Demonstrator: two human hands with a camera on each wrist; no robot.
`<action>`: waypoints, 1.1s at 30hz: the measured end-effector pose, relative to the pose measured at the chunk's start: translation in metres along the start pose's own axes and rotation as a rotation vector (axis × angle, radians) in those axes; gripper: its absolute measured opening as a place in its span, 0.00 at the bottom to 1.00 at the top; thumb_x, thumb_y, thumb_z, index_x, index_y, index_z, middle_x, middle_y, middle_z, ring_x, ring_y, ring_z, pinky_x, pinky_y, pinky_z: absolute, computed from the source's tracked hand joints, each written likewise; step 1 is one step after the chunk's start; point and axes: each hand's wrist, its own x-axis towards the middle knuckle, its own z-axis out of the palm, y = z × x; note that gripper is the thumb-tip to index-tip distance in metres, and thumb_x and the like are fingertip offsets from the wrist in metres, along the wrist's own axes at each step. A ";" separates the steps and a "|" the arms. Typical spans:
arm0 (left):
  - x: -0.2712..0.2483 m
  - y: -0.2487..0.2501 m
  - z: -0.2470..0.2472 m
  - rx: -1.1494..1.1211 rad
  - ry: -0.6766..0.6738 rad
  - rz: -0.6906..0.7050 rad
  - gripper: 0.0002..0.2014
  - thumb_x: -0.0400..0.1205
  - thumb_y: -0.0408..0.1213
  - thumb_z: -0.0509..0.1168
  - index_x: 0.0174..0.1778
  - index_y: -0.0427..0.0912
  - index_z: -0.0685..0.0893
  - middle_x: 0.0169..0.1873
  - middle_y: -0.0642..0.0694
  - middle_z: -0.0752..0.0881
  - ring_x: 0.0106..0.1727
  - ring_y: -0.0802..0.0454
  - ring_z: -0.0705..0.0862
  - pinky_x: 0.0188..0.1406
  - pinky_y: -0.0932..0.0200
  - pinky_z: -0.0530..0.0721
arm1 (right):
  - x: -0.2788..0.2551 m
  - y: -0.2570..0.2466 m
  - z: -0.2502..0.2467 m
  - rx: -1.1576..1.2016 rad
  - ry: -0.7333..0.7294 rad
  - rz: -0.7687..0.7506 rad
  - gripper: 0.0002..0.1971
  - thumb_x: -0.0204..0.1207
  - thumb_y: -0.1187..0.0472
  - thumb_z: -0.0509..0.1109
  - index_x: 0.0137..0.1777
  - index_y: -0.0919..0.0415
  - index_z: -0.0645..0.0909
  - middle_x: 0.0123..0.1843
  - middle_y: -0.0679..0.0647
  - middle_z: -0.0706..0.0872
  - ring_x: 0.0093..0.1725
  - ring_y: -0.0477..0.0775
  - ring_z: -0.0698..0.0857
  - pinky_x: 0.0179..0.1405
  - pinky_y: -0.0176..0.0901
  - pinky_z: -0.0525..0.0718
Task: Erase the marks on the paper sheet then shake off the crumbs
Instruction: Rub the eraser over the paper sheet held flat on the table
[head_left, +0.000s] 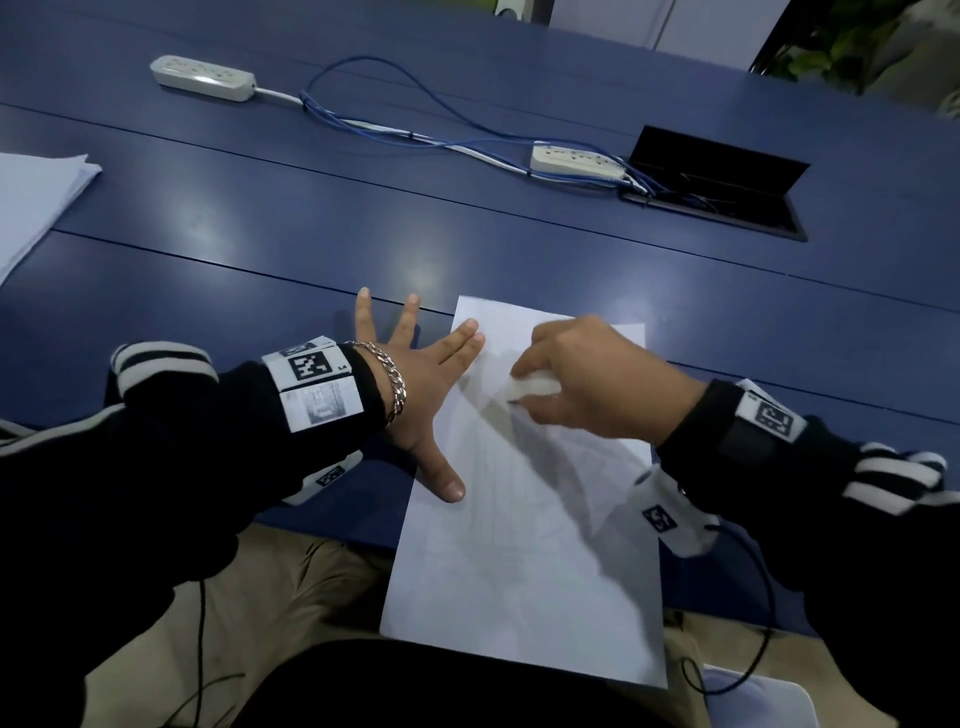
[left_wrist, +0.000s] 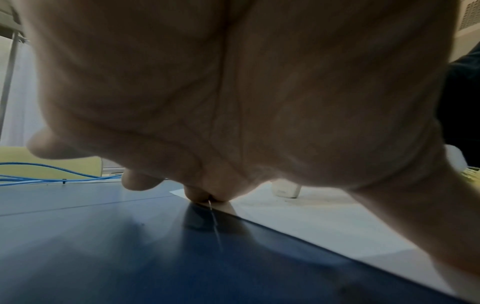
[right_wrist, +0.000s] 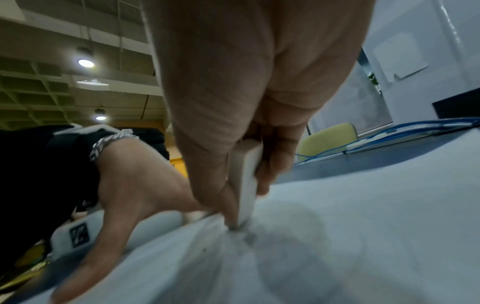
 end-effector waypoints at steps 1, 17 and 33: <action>0.000 0.000 0.000 0.003 -0.001 0.003 0.87 0.42 0.93 0.63 0.83 0.57 0.16 0.85 0.64 0.20 0.85 0.27 0.20 0.67 0.06 0.27 | -0.003 0.000 -0.003 -0.001 -0.032 -0.003 0.16 0.73 0.45 0.77 0.58 0.50 0.90 0.45 0.45 0.85 0.42 0.47 0.79 0.46 0.42 0.80; 0.004 -0.005 0.005 -0.027 0.021 0.058 0.87 0.41 0.94 0.60 0.83 0.56 0.16 0.86 0.62 0.21 0.88 0.33 0.24 0.71 0.10 0.23 | 0.004 -0.015 -0.001 -0.051 -0.039 -0.042 0.17 0.78 0.42 0.72 0.60 0.49 0.88 0.49 0.49 0.89 0.51 0.55 0.86 0.53 0.51 0.83; -0.001 -0.009 0.010 -0.059 0.037 0.151 0.79 0.56 0.90 0.64 0.87 0.55 0.22 0.87 0.59 0.23 0.90 0.40 0.26 0.80 0.16 0.29 | 0.002 -0.002 -0.008 -0.056 -0.035 0.123 0.18 0.78 0.43 0.72 0.63 0.51 0.88 0.54 0.49 0.89 0.57 0.54 0.84 0.57 0.45 0.81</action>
